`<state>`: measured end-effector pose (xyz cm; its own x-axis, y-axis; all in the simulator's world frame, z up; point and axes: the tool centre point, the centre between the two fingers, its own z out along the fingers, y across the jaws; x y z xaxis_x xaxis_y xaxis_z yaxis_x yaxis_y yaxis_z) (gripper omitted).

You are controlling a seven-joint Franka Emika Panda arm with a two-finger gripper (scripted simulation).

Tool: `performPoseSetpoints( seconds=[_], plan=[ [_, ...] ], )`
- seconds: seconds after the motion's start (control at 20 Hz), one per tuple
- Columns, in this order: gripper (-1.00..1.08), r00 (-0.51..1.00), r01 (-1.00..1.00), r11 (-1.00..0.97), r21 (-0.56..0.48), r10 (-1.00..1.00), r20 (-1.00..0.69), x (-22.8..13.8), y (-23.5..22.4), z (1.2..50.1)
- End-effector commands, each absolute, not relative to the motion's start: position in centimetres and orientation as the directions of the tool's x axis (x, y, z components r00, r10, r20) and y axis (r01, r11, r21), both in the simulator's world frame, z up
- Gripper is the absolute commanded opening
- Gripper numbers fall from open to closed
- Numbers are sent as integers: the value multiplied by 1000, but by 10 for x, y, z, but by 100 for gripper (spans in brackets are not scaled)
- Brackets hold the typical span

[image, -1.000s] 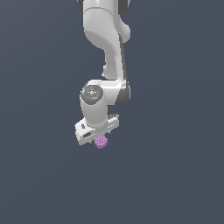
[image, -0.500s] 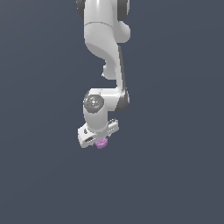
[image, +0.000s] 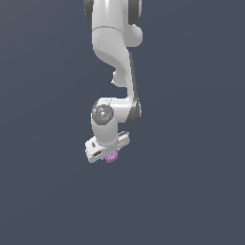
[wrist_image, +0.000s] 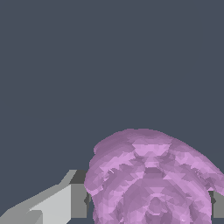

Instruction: Pick up the object and move it to a goal position.

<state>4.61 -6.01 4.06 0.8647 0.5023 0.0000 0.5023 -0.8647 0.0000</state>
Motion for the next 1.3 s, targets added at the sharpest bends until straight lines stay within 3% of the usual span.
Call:
performPoseSetpoints(
  seconds=[0.0,0.65,1.25],
  plan=[
    [-100,865,502,-865,0,502,0,46,-60,40],
    [-100,865,502,-865,0,502,0,40,-73,61],
    [-100,865,503,-865,0,503,0,14,-134,160]
  ],
)
